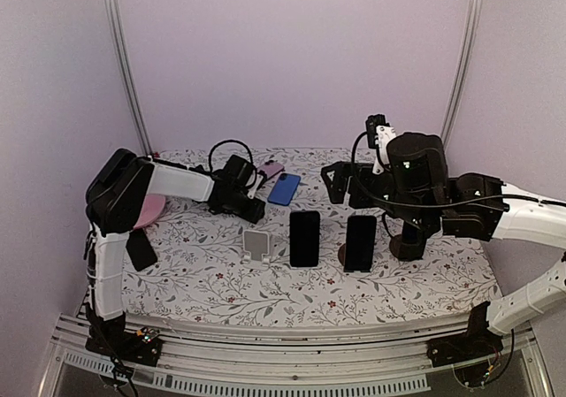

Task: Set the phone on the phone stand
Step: Move the phone to the center of the board.

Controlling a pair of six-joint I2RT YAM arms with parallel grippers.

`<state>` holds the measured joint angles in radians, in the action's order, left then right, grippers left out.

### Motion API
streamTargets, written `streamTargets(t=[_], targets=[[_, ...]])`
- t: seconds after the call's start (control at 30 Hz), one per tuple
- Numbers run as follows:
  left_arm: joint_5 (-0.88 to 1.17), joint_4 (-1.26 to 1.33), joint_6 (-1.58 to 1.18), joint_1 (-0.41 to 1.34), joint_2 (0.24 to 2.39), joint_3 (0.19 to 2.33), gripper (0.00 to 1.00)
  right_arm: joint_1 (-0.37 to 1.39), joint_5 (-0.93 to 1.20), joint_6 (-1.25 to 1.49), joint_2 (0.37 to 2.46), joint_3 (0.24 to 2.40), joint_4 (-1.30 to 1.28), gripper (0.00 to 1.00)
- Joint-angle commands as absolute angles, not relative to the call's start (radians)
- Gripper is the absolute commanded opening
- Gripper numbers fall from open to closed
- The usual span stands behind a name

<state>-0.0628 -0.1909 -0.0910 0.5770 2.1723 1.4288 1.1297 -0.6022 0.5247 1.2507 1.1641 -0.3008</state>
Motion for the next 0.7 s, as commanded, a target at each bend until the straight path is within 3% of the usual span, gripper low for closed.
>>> streamTargets(t=[0.0,0.33,0.67], targets=[[-0.033,-0.157,-0.128,0.571,2.150,1.430,0.60,1.124,-0.587,0.554,1.206,1.138,-0.302,0.99],[-0.054,-0.170,-0.177,0.612,2.260,1.632,0.88,1.124,-0.611,0.564,1.217,1.147,-0.320,0.99],[-0.110,-0.343,-0.199,0.642,2.464,1.913,0.94,1.124,-0.620,0.551,1.226,1.160,-0.322,0.99]])
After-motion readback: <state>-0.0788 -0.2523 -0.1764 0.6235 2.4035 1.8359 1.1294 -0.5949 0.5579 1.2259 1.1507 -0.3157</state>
